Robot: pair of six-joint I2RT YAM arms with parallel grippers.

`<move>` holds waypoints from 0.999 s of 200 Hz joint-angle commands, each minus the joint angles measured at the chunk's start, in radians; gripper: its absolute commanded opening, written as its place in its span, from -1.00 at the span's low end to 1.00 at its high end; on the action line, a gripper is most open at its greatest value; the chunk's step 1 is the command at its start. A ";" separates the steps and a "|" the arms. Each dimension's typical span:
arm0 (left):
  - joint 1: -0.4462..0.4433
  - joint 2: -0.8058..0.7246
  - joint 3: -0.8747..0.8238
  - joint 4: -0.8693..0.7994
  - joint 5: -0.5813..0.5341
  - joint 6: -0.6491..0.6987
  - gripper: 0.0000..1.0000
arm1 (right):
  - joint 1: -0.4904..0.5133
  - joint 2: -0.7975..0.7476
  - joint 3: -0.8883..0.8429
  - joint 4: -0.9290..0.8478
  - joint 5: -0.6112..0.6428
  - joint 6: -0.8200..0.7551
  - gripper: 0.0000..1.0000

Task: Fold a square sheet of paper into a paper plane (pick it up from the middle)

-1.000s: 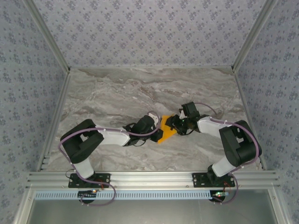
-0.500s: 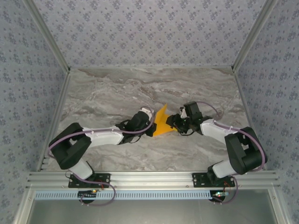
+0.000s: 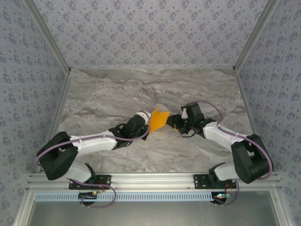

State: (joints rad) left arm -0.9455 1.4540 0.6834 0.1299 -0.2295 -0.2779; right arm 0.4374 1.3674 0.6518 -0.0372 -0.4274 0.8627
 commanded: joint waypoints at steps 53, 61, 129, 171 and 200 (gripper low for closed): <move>-0.075 0.164 0.081 -0.034 0.018 0.029 -0.87 | 0.006 -0.060 -0.013 -0.058 0.104 -0.015 0.05; -0.075 0.169 0.079 -0.024 0.036 0.024 -0.87 | 0.007 -0.061 -0.015 -0.057 0.105 -0.016 0.05; -0.073 0.201 0.076 0.045 0.147 0.035 -0.88 | 0.003 -0.063 -0.037 -0.046 0.113 -0.011 0.04; -0.053 0.209 0.051 0.135 0.214 -0.049 -0.89 | 0.003 -0.064 -0.059 -0.015 0.096 -0.009 0.03; -0.021 0.208 0.021 0.195 0.269 -0.132 -0.90 | 0.000 -0.063 -0.070 0.002 0.085 -0.005 0.04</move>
State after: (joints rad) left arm -0.9939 1.6524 0.7315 0.2390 -0.0303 -0.3248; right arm 0.4374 1.3220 0.5938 -0.0559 -0.3328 0.8627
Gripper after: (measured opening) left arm 0.054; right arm 0.518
